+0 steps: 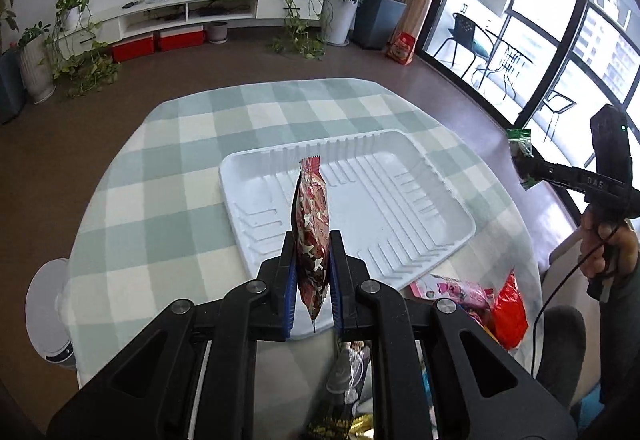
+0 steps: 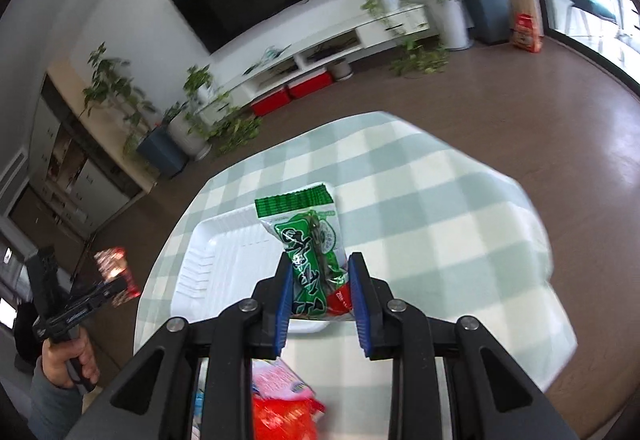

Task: Organize snacks
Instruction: 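Carry both packets to the white tray and open both tools to release them, then withdraw both tools from the tray back toward the snack pile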

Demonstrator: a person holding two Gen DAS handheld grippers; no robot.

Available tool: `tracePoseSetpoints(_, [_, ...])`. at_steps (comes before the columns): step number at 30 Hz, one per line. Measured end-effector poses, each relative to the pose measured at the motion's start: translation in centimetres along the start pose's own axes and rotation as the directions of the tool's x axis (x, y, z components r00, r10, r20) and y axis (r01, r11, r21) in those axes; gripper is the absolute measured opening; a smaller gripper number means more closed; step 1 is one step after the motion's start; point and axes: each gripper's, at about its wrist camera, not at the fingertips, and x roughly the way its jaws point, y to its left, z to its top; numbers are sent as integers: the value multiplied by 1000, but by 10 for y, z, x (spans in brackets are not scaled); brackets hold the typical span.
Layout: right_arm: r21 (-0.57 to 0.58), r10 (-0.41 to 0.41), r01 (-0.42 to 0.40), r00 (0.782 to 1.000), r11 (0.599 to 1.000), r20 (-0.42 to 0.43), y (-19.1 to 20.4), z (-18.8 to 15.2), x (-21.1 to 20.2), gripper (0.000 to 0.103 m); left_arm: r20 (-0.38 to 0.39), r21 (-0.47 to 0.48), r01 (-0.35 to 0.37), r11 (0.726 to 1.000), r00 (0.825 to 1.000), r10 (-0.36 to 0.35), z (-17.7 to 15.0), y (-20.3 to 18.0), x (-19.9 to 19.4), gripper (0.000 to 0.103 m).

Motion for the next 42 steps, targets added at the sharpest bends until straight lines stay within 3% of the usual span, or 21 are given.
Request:
tracePoseSetpoints(4, [-89, -6, -2, 996, 996, -93, 31, 4, 47, 29, -74, 7, 10, 1000, 997, -9, 12, -2, 50, 12])
tracePoseSetpoints(9, [-183, -88, 50, 975, 982, -203, 47, 2, 95, 29, -149, 4, 0, 1000, 989, 1, 12, 7, 96, 12])
tracePoseSetpoints(17, [-250, -188, 123, 949, 960, -254, 46, -10, 135, 29, -221, 7, -27, 1000, 975, 28, 2, 15, 140, 12])
tracePoseSetpoints(22, [-276, -226, 151, 937, 949, -265, 45, -19, 146, 30, -232, 34, -45, 998, 971, 52, -1, 8, 147, 13])
tracePoseSetpoints(31, [-318, -244, 159, 938, 935, -248, 50, -21, 149, 45, -229, 44, -70, 997, 970, 78, -4, 4, 150, 13])
tracePoseSetpoints(36, [-301, -225, 155, 951, 941, -213, 49, -18, 137, 60, -215, 52, -94, 994, 971, 103, -3, 3, 143, 16])
tracePoseSetpoints(42, [-265, -185, 135, 968, 955, -171, 50, -12, 110, 66, -188, 49, -98, 994, 977, 106, -2, 0, 127, 18])
